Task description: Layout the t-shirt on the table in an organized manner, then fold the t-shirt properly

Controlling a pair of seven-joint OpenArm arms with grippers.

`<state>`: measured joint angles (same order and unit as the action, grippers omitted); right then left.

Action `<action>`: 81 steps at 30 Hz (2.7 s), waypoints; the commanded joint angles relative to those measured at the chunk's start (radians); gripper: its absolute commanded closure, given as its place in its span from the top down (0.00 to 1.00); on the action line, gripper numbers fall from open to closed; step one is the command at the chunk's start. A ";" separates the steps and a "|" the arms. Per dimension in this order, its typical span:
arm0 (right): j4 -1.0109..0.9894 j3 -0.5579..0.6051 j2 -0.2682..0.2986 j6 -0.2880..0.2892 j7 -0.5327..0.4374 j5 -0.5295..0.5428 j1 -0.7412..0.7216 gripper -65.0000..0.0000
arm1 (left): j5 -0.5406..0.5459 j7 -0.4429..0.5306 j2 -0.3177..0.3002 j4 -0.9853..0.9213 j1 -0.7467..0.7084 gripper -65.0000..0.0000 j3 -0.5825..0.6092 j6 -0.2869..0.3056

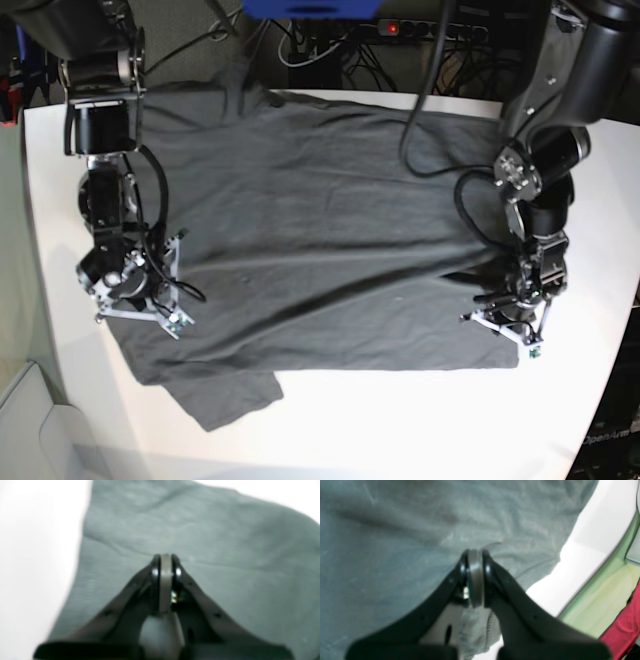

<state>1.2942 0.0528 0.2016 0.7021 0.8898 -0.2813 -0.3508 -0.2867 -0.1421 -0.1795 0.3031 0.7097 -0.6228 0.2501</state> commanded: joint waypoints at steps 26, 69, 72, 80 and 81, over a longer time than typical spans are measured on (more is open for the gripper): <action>0.018 -0.003 0.005 -0.004 -0.011 -0.002 -0.021 0.00 | 0.004 -0.767 0.056 0.540 -0.042 0.00 0.004 -0.088; 0.012 -0.003 -0.011 -0.004 -0.059 -0.002 -0.015 0.00 | 0.004 -0.446 -0.122 0.072 0.104 0.00 -0.002 -0.157; 0.012 -0.003 -0.011 -0.004 -0.059 -0.002 -0.015 0.00 | 0.005 -0.535 -0.114 0.132 0.104 0.00 -0.002 -0.136; 0.012 -0.009 0.011 -0.004 -0.031 -0.003 0.002 0.00 | 0.004 -0.888 0.005 0.660 -0.058 0.00 0.001 0.079; 0.012 -0.009 0.016 -0.004 -0.025 -0.003 0.009 0.00 | 0.004 -0.925 0.024 0.743 -0.095 0.00 0.004 0.091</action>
<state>1.2915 0.0505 0.2050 0.7025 0.8593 -0.2764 -0.3237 -0.2817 -1.0817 -0.1383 1.0359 0.5774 -0.6205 0.3454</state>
